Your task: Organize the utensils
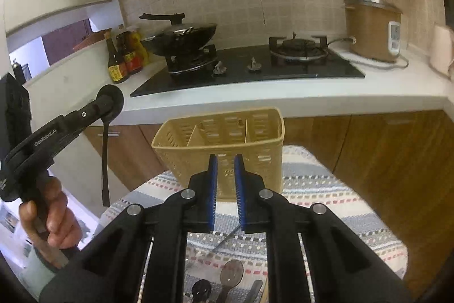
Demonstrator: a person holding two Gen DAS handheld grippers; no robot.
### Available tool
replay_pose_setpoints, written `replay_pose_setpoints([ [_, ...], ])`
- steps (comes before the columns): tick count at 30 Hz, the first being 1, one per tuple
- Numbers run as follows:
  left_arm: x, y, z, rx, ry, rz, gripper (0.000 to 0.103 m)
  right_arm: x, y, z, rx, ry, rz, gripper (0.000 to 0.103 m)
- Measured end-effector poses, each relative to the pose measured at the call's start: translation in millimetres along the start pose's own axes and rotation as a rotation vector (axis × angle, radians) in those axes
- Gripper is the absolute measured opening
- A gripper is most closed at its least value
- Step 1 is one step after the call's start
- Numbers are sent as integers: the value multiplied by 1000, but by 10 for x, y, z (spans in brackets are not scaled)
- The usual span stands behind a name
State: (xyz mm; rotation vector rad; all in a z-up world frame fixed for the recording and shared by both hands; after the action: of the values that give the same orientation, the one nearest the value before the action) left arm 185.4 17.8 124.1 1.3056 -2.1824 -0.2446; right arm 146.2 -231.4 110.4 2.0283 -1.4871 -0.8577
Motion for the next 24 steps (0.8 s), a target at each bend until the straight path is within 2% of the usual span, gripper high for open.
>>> replay_pose_setpoints([
  [2, -46, -11, 30, -6, 9, 2, 1, 38, -10, 106, -14, 11, -33, 9],
  [4, -91, -33, 60, -17, 14, 4, 1, -9, -125, 214, -86, 39, -27, 11],
  [5, -116, -48, 84, -24, 13, 4, 1, -18, -177, 264, -120, 40, -19, 24],
  [6, -127, -51, 105, -28, 12, 3, 1, -20, -280, 317, -168, 30, -22, 47],
  [7, -144, -58, 124, -34, 13, 2, 1, -15, -364, 359, -203, 17, -17, 54],
  [8, -159, -65, 140, -40, 16, 6, 1, 6, -481, 401, -248, -6, -24, 55],
  [10, -178, -81, 177, -57, 21, 13, 1, 27, -678, 460, -335, -41, -31, 55],
  [12, -185, -93, 212, -73, 14, 18, 1, 58, -922, 529, -454, -92, 13, 54],
  [13, -181, -97, 231, -79, 10, 18, 1, 69, -1003, 551, -490, -117, 9, 52],
  [14, -176, -97, 244, -84, 8, 19, 1, 91, -1131, 573, -539, -165, -19, 43],
  [15, -174, -97, 260, -88, 6, 21, 1, 97, -1204, 606, -560, -188, -31, 38],
  [20, -198, -90, 350, -108, -4, 26, 1, 95, -1522, 607, -635, -286, 60, 37],
  [22, -231, -100, 371, -114, 0, 29, 1, 11, -1575, 579, -627, -271, 123, 36],
  [23, -252, -107, 375, -116, 3, 32, 1, -60, -1604, 574, -630, -243, 159, 31],
  [24, -255, -110, 383, -117, 5, 34, 1, -143, -1637, 567, -625, -198, 229, 18],
])
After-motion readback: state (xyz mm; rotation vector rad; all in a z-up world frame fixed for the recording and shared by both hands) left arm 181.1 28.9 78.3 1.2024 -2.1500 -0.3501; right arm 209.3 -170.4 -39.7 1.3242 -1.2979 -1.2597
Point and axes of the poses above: each gripper's, at about its wrist camera, not at the fingertips, and y roughly against the way its jaws point, x to its right, z to its underside, the point moved 1 cm from there along -y, roughly the way its jaws point, and after that the axes turned 10 degrees about -x, right-handed, at the moved point
